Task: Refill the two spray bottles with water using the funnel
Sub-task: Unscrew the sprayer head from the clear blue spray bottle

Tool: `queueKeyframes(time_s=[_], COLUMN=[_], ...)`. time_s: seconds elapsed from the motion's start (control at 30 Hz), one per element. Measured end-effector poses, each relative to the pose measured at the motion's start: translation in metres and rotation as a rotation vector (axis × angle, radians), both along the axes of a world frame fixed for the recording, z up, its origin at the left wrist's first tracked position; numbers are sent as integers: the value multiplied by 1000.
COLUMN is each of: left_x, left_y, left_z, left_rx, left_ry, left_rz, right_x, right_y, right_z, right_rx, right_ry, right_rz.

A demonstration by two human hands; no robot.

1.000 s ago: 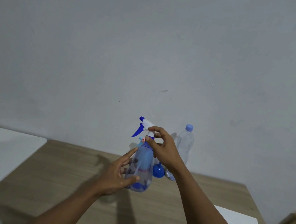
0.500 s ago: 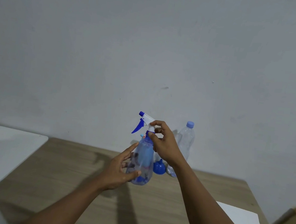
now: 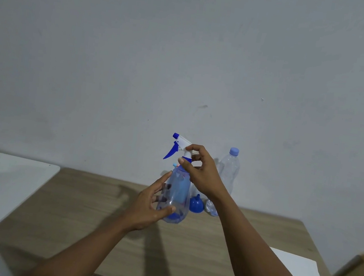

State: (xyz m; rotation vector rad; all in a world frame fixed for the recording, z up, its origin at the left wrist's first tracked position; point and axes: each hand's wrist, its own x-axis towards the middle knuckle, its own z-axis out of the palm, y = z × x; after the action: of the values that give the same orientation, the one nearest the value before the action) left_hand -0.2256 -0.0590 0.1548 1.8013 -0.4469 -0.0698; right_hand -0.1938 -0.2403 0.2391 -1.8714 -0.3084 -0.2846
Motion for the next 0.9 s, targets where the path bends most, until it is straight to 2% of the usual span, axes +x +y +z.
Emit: queueKeyframes(time_s=[0.13, 0.27, 0.9], left_x=[-1, 0, 11], left_y=[-2, -2, 3], left_z=[0, -1, -13], left_rx=[8, 6, -18], left_ry=[-15, -19, 7], left_rz=[0, 3, 31], right_x=[2, 2, 11], right_y=[-1, -2, 7], right_z=[0, 1, -9], right_rx=[-14, 58, 44], right_ry=[-19, 62, 41], right_rz=[-19, 23, 38])
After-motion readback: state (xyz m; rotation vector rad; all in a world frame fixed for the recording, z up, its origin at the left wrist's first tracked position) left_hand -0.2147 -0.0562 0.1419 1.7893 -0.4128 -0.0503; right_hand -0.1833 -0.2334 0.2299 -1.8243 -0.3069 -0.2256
